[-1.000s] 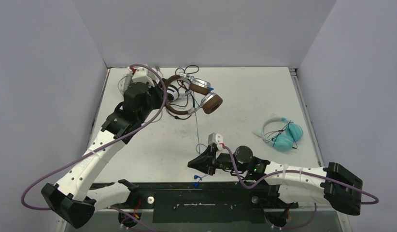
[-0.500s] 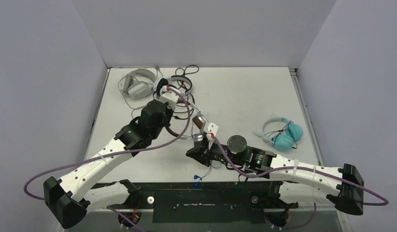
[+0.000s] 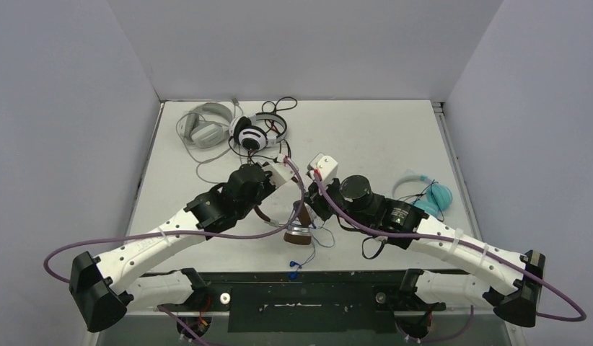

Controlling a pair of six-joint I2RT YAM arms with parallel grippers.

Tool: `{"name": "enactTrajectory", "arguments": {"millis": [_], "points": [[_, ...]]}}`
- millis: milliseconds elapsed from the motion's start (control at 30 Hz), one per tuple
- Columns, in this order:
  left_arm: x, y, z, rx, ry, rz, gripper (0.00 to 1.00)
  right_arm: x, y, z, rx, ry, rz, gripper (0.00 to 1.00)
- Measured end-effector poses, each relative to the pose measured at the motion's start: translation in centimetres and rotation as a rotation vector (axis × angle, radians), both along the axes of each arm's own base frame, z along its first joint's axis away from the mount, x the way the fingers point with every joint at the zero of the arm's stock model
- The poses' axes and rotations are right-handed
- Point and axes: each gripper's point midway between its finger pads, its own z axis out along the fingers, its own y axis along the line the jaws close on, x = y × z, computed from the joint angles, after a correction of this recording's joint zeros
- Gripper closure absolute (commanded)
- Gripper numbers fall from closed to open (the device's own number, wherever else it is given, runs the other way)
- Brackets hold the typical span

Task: Wrap the headphones
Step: Wrap the headphones cable around the headphones.

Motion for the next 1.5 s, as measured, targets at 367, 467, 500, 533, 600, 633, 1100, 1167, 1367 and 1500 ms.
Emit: {"name": "enactTrajectory", "arguments": {"millis": [367,467,500,533,600,633,1100,1167,1367,1500], "points": [[-2.0,-2.4,-0.5,-0.018,0.043,-0.149,1.0,2.0,-2.7,-2.0,-0.096,0.031,-0.075,0.95],[-2.8,-3.3,-0.2,-0.08,0.07,-0.191,1.0,2.4,-3.0,-2.0,-0.094,0.023,-0.099,0.93],[-3.0,-3.6,-0.2,-0.098,0.08,-0.198,1.0,2.7,-3.4,-2.2,-0.093,0.022,-0.119,0.92],[-3.2,-3.8,-0.2,-0.117,0.091,-0.203,1.0,2.9,-3.9,-2.5,-0.093,0.022,-0.146,0.92],[-3.5,-4.0,-0.2,-0.153,0.119,-0.199,1.0,3.4,-5.1,-3.3,-0.09,0.027,-0.205,0.91],[-3.6,-4.1,-0.2,-0.169,0.13,-0.197,1.0,3.5,-5.6,-3.7,-0.087,0.031,-0.229,0.91],[-5.7,-7.2,7.6,-0.58,0.295,-0.151,1.0,4.3,-9.0,-7.3,0.075,-0.007,-0.387,0.73],[-5.9,-7.7,9.4,-0.656,0.321,-0.144,1.0,4.0,-8.4,-7.4,0.109,-0.019,-0.347,0.71],[-6.9,-9.1,12.2,-0.785,0.418,-0.138,1.0,3.4,-7.5,-7.2,0.178,-0.083,-0.265,0.59],[-7.6,-9.4,12.0,-0.804,0.485,-0.126,1.0,3.5,-7.0,-6.2,0.226,-0.144,-0.235,0.59]]}}
